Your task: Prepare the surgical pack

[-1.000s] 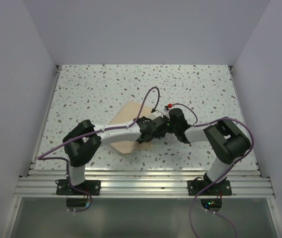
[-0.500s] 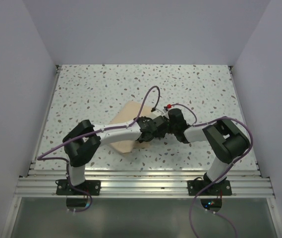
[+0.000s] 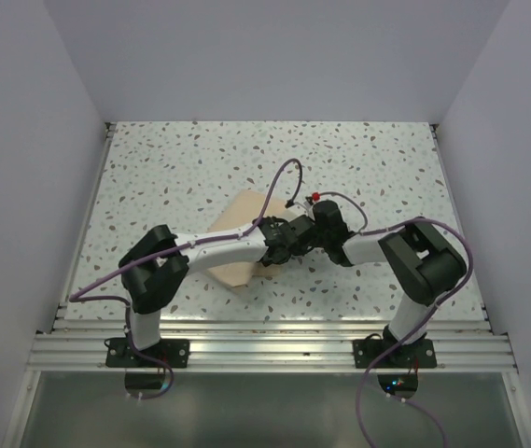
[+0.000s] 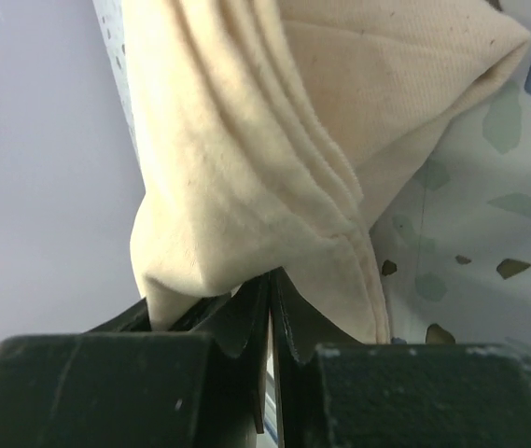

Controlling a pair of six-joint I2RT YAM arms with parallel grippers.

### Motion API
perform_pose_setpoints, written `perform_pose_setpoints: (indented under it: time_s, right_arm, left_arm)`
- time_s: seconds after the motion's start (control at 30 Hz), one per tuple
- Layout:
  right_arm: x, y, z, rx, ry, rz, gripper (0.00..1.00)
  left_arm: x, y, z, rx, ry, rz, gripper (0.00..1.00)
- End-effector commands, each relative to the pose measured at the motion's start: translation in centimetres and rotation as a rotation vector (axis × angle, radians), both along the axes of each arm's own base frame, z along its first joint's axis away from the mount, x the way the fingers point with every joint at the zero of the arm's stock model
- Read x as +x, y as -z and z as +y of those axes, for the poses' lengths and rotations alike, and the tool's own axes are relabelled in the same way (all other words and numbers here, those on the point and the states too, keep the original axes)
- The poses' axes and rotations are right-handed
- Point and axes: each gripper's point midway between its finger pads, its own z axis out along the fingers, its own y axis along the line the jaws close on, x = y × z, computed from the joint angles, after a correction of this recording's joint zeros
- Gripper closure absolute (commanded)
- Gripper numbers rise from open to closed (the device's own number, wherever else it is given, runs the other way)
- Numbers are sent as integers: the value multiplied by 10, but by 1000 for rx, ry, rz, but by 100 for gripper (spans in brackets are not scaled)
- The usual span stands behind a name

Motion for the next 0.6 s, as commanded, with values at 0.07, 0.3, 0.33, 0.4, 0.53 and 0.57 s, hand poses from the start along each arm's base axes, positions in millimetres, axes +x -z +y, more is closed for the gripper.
perform_pose_setpoints:
  time_s: [0.07,0.3,0.33,0.4,0.53,0.57]
  right_arm:
    - [24,-12,20,89,63,-40,97]
    - [20,-24,57,150,23,-55,99]
    - [17,-26,63,156,12,-54,99]
    - [13,-30,67,182,2,-65,100]
    - [10,-29,65,202,8,-63,100]
    - [5,-34,70,230,-18,-56,100]
  left_arm:
    - [12,-29,-11,-91,-25,-73,100]
    - [9,-36,-20,-128,3,-52,100]
    - [9,-39,-23,-137,11,-48,100]
    - [8,-43,-26,-145,21,-52,100]
    - [11,-50,-34,-168,40,-56,100]
    - [11,-50,-36,-167,44,-55,100]
